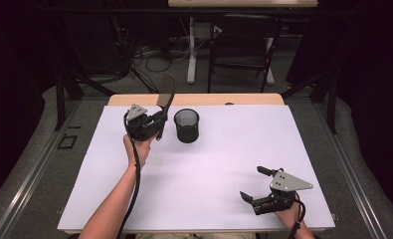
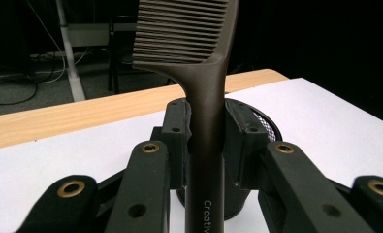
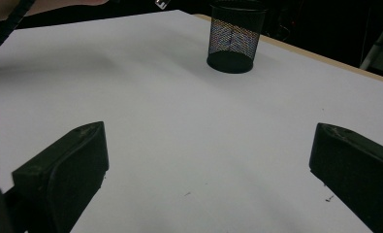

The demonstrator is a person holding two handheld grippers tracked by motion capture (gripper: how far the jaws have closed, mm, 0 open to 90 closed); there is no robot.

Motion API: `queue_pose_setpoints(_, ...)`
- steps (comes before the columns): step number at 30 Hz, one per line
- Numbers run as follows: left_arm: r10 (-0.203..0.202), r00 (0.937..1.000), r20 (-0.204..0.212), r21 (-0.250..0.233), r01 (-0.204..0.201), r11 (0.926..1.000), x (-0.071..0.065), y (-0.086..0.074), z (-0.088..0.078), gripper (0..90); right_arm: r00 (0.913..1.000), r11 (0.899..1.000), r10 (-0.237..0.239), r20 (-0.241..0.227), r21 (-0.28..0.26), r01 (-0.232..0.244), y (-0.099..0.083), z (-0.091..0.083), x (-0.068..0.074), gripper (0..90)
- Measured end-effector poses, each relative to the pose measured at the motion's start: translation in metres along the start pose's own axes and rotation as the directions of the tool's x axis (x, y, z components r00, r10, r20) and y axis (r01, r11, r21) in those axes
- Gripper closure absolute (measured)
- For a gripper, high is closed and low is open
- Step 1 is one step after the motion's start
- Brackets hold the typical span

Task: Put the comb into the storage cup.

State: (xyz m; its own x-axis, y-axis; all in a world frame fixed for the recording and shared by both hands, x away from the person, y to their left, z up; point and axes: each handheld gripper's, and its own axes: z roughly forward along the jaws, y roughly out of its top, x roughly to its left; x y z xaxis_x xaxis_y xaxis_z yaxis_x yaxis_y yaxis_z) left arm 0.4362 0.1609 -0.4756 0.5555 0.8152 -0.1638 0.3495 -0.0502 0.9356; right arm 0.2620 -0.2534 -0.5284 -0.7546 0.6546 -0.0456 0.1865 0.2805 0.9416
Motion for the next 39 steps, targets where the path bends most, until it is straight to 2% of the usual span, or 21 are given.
queue_pose_setpoints(18,0.019,0.9998,0.003,-0.01,-0.019,0.9998,-0.002,0.012,0.003,72.4,1.0,1.0,0.002,0.003,0.008,-0.002,0.0,0.0,-0.001,0.0)
queue_pose_setpoints(39,0.051,0.9985,0.02,-0.013,-0.05,0.9986,-0.008,0.025,0.016,72.4,1.0,1.0,0.004,0.002,0.003,-0.004,0.0,0.0,0.0,0.0)
